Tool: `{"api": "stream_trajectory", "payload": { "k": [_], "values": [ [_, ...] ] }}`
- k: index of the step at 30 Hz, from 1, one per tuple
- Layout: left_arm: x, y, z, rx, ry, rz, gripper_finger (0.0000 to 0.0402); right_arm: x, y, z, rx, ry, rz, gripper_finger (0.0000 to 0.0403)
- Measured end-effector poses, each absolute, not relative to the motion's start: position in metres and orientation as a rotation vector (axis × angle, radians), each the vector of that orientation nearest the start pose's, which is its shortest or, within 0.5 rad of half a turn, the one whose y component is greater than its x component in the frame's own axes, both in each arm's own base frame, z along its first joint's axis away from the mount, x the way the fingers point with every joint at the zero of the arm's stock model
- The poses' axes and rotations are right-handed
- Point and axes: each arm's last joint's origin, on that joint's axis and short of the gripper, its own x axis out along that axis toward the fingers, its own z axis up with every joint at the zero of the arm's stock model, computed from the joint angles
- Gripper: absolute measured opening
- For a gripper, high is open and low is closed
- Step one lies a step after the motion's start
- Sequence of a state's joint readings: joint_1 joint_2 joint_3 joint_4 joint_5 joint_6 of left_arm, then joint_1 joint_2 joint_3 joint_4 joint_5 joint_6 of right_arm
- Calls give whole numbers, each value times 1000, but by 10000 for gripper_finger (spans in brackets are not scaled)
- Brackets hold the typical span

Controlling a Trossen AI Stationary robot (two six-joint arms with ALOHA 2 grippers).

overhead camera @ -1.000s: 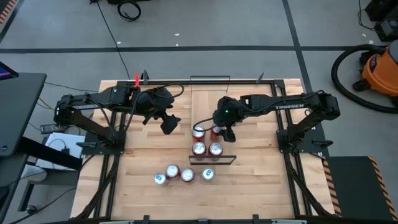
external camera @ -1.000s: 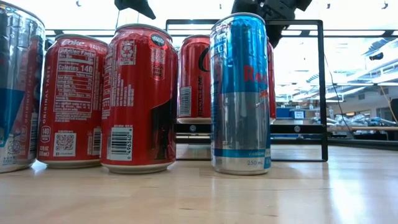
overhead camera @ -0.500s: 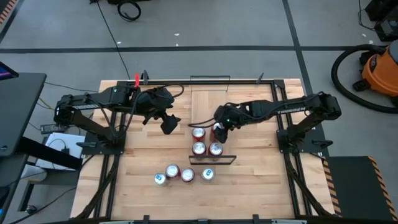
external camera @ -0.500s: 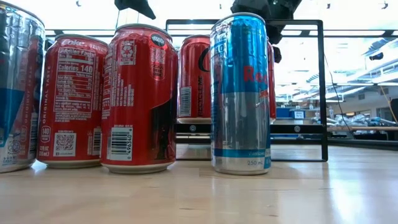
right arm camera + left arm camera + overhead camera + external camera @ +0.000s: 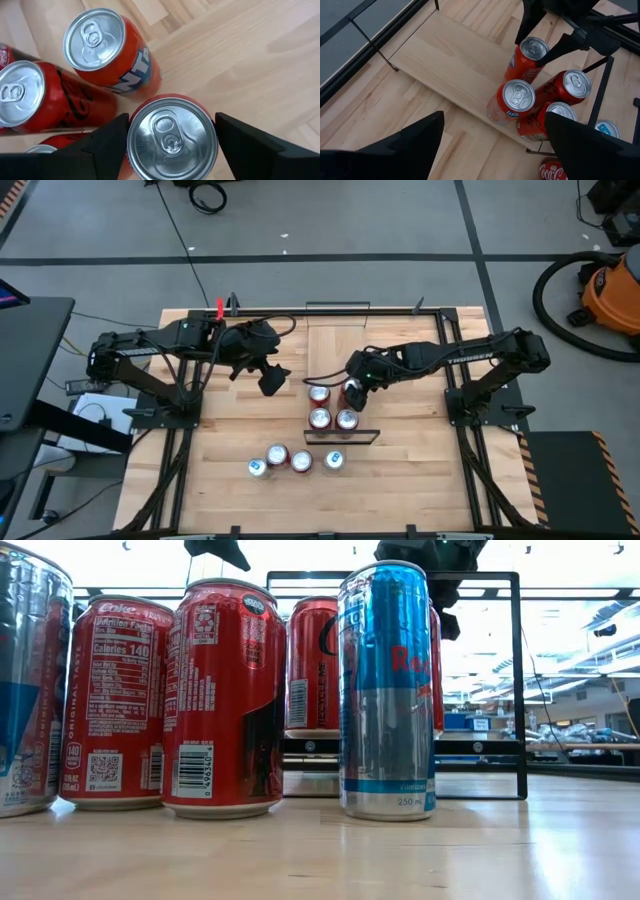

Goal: Place canned beverage on shelf
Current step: Put the red soda can on the shelf aligned with the other red soda can

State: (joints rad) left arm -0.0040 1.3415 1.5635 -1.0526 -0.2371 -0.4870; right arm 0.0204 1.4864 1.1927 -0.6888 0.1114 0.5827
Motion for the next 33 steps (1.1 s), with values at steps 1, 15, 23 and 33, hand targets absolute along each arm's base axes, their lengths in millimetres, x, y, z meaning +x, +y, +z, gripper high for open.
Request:
{"api": "stream_trajectory", "payload": {
  "k": [1, 15, 23, 33],
  "values": [
    [250, 6, 402, -357, 753, 415, 355, 303, 3, 273, 471, 928, -357, 305],
    [250, 6, 402, -357, 752, 414, 355, 306, -1, 287, 413, 913, -312, 350],
    [250, 6, 402, -357, 752, 415, 355, 304, -5, 297, 97, 969, 58, 350],
    [250, 6, 402, -357, 752, 415, 355, 299, -6, 293, -196, 1012, 209, 350]
  ]
}}
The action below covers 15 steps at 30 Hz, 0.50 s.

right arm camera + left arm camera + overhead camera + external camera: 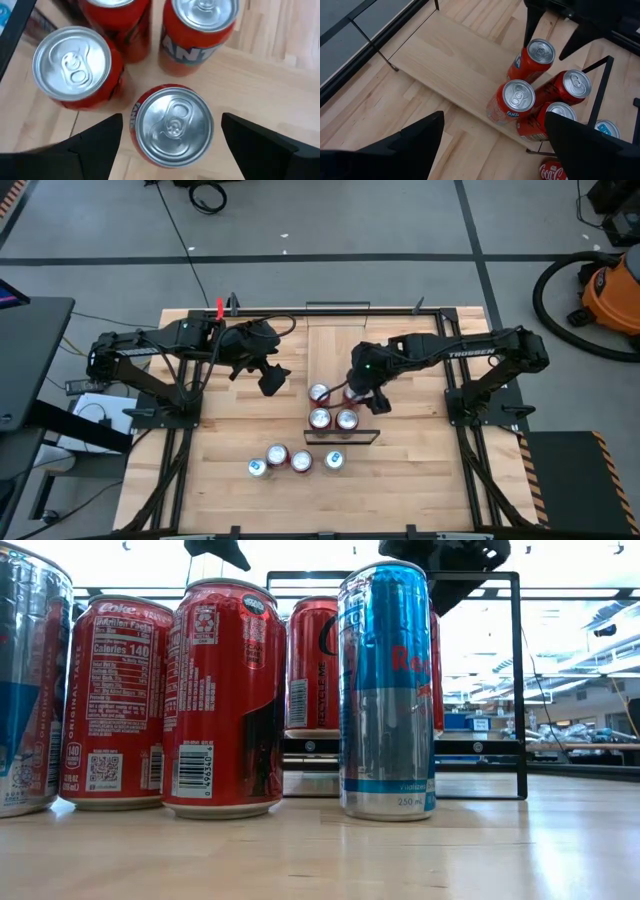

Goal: Place canned beverage on shelf
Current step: Put the red soda can on the shelf aligned with the other red soda can

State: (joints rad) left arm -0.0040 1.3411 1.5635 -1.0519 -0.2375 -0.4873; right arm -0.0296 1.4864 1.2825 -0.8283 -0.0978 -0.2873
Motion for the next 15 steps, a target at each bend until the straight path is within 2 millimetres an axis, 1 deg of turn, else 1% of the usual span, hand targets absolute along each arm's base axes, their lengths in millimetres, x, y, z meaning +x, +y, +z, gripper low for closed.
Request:
{"api": "stream_trajectory", "payload": {
  "k": [6, 11, 15],
  "values": [
    [250, 6, 402, -357, 752, 415, 355, 299, -7, 293, -273, 1006, 237, 349],
    [250, 6, 402, -357, 752, 415, 355, 303, -13, 286, -233, 1027, 245, 349],
    [250, 6, 402, -357, 751, 414, 355, 307, -14, 280, -230, 1041, 238, 348]
  ]
}}
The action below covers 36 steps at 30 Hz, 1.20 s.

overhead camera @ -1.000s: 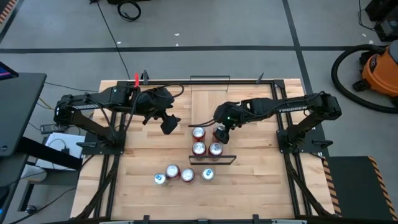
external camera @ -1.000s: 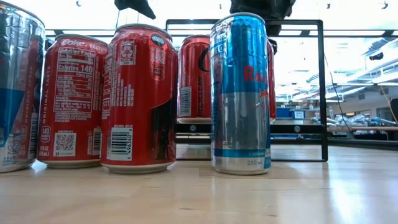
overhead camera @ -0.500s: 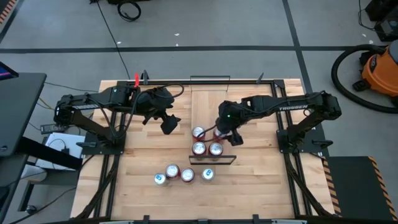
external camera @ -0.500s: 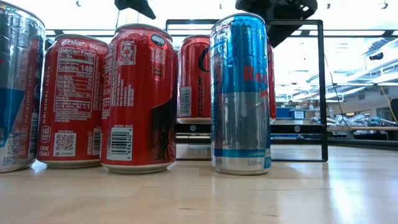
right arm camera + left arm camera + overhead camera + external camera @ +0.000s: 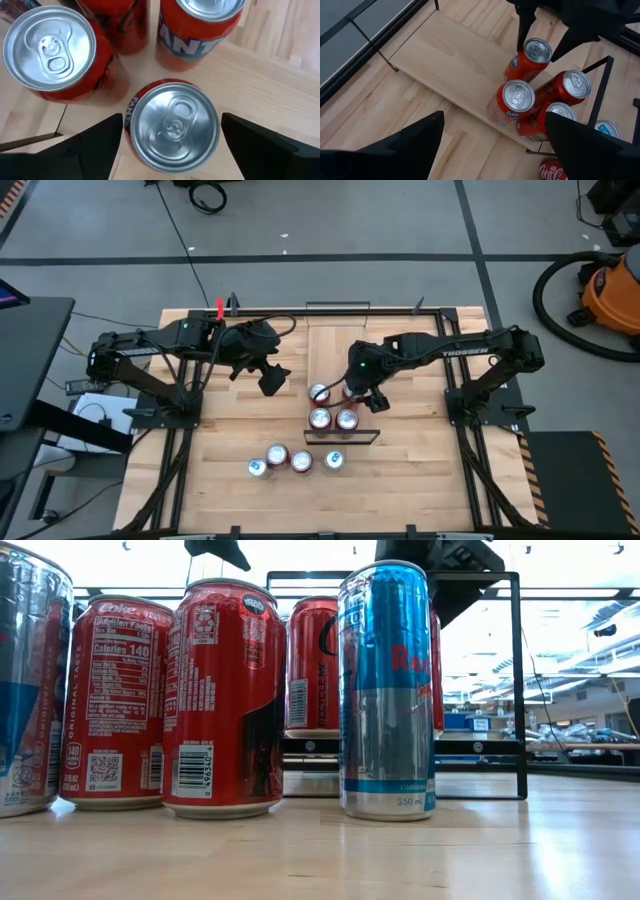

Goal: Place canned beverage on shelf
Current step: Put the red soda can on the shelf aligned with the other red soda can

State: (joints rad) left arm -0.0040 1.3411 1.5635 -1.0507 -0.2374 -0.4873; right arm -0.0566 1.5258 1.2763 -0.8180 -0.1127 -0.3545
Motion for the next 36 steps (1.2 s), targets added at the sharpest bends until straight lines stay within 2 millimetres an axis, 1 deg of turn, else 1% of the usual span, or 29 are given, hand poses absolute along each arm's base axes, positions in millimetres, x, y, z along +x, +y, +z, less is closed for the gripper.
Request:
{"api": "stream_trajectory", "payload": {
  "k": [5, 11, 13, 20, 30, 33, 36],
  "values": [
    [251, 6, 403, -359, 745, 413, 355, 308, -15, 277, -200, 1060, 209, 342],
    [251, 6, 403, -359, 743, 413, 355, 308, -16, 277, -124, 1076, 106, 304],
    [251, 6, 403, -358, 743, 413, 355, 308, -16, 277, -74, 1079, 75, 300],
    [251, 6, 403, -358, 744, 413, 355, 308, -10, 277, 132, 1083, -81, 306],
    [251, 6, 403, -357, 744, 412, 355, 307, 5, 277, 452, 1051, -325, 307],
    [251, 6, 403, -357, 744, 412, 355, 307, 9, 277, 498, 1044, -360, 307],
    [251, 6, 403, -354, 745, 411, 355, 307, 11, 277, 497, 1039, -372, 307]
  ]
}}
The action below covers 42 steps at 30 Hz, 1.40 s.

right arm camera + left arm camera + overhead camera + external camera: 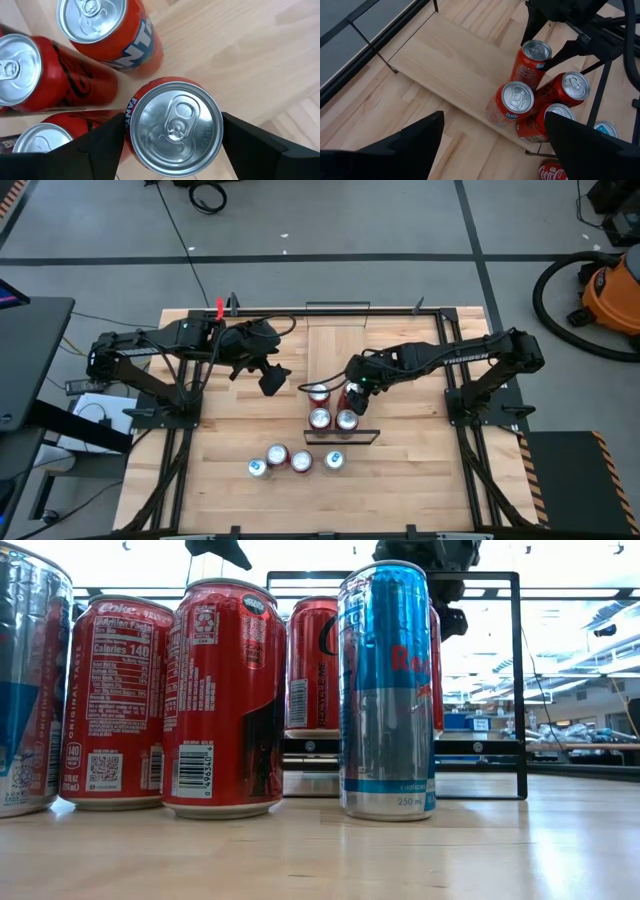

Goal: Place canned beverage on shelf
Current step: Put the red soda can on the shelf aligned with the other red soda can, then put the left blue soda can on the shelf

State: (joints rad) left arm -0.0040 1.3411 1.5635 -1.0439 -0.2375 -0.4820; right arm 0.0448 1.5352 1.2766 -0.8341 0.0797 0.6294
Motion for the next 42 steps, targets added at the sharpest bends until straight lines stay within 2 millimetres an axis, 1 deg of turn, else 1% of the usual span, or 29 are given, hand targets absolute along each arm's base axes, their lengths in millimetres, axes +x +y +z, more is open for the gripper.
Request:
{"api": "stream_trajectory", "payload": {
  "k": [4, 12, 22, 26, 30, 33, 36, 38, 42],
  "values": [
    [251, 6, 403, -354, 745, 411, 355, 307, 13, 277, 476, 1041, -361, 313],
    [251, 6, 403, -355, 745, 412, 355, 307, 13, 274, 476, 1061, -355, 360],
    [251, 6, 403, -362, 743, 414, 355, 310, 5, 277, 465, 1016, -357, 361],
    [251, 5, 403, -408, 744, 406, 355, 309, 3, 279, 465, 1009, -343, 361],
    [259, 1, 396, -399, 793, 357, 355, 306, 3, 293, 423, 964, -331, 361],
    [271, -4, 384, -321, 860, 324, 355, 304, 0, 308, 364, 915, -319, 361],
    [283, -7, 369, -235, 949, 329, 355, 300, -3, 322, 322, 891, -314, 361],
    [290, -8, 360, -201, 985, 341, 355, 294, -6, 329, 312, 896, -321, 361],
    [298, -7, 354, -151, 995, 349, 355, 274, -7, 340, 288, 882, -311, 361]
  ]
}}
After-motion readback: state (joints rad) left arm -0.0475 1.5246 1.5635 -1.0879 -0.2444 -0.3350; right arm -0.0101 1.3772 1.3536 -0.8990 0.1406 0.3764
